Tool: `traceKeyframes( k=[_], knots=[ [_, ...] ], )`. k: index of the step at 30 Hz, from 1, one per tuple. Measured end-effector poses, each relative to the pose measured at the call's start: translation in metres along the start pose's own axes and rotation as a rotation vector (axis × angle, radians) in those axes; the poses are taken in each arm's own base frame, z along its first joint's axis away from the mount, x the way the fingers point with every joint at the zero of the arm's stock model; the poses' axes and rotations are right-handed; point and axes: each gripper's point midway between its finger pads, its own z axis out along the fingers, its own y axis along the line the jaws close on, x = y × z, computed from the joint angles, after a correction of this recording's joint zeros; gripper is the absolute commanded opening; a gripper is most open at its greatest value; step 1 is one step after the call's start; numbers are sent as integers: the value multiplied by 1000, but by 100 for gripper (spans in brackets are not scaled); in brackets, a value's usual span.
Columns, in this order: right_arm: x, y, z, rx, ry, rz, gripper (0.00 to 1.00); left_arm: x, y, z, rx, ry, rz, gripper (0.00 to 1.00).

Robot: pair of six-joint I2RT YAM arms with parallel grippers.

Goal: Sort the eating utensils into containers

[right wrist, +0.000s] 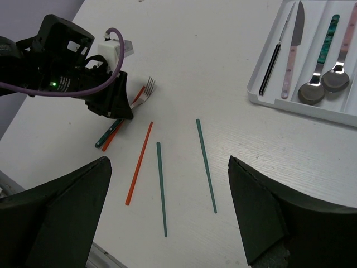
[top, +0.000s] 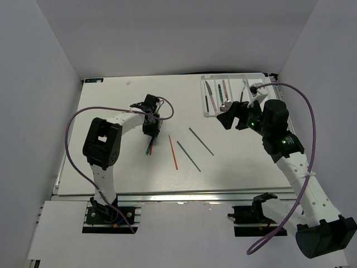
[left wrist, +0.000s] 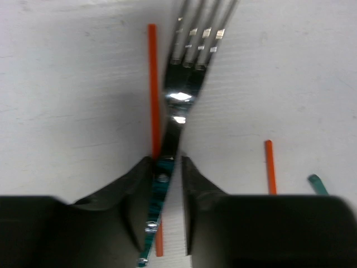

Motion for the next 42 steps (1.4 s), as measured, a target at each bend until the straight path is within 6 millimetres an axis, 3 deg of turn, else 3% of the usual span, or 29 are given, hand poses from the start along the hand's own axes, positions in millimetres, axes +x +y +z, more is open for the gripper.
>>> traceKeyframes(
  k=[15, 20, 27, 31, 35, 39, 42],
  knots=[
    [5, 5, 1, -27, 14, 27, 89, 8, 7, -8, -111, -31, 0, 22],
    [4, 6, 1, -30, 11, 33, 89, 6, 7, -17, -130, -44, 7, 7],
    [9, 6, 8, -52, 12, 44, 89, -4, 4, -36, -124, -83, -7, 0],
    [28, 12, 20, -119, 27, 111, 89, -20, -25, -65, 15, -157, -45, 0],
    [63, 25, 33, -230, 55, 232, 89, -49, -66, -116, 244, -326, -137, 0],
    [100, 62, 46, -334, 160, 274, 89, -70, -102, -164, 478, -450, -240, 0],
    [114, 84, 55, -379, 196, 259, 89, -77, -124, -181, 606, -474, -285, 0]
  ],
)
